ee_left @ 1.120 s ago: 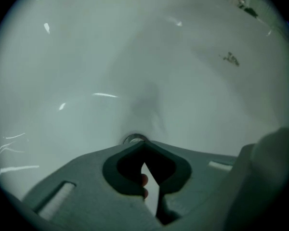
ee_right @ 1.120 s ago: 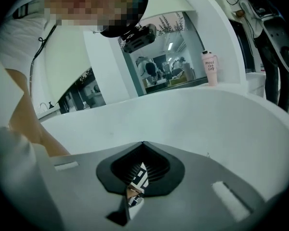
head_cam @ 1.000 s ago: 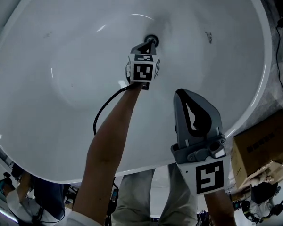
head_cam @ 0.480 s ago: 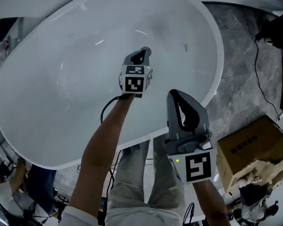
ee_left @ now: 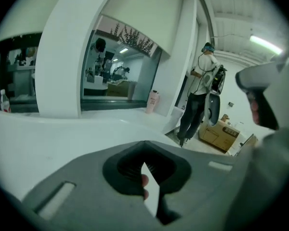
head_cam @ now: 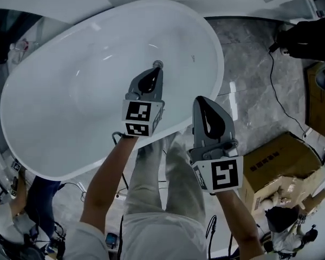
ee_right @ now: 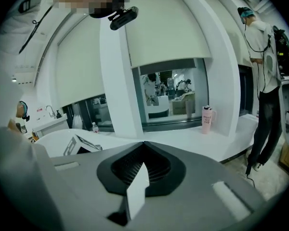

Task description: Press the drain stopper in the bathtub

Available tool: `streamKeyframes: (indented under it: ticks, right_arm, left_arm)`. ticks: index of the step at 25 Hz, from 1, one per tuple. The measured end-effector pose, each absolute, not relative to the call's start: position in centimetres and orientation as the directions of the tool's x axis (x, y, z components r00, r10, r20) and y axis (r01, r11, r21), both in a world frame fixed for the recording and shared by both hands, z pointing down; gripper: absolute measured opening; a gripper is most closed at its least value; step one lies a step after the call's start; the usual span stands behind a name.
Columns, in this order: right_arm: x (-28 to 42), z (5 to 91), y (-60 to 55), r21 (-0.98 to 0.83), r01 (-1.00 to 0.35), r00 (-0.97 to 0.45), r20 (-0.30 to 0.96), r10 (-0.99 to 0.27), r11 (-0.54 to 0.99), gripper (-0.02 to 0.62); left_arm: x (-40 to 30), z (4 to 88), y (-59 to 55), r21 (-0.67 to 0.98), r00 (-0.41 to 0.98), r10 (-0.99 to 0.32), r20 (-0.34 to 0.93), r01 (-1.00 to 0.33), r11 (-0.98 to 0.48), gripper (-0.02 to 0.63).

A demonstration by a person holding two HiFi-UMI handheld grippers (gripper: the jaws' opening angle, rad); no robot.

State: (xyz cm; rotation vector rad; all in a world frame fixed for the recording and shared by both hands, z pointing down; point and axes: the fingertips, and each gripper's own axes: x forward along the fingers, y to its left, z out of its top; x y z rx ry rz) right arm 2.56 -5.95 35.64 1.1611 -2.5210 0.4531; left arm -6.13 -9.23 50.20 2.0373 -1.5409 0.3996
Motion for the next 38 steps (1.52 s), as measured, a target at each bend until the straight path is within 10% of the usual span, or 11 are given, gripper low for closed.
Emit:
streamKeyframes:
  ticks: [18,38]
  right_arm:
    - [5.3,16.6,-0.2,-0.142,-0.789,-0.604,0.356,-0.713,0.598,0.0]
    - [0.7,4.1,4.6,-0.118,-0.708,-0.703,0.218,-0.677,0.697,0.0]
  left_arm:
    - [-6.1,18.3,2.5,0.198,0.266,-0.892,0.365,-0.959,-0.205,0.003]
    - [-5.8,6.2,9.0,0.123,0.272,-0.903,0.334,-0.962,-0.244,0.003]
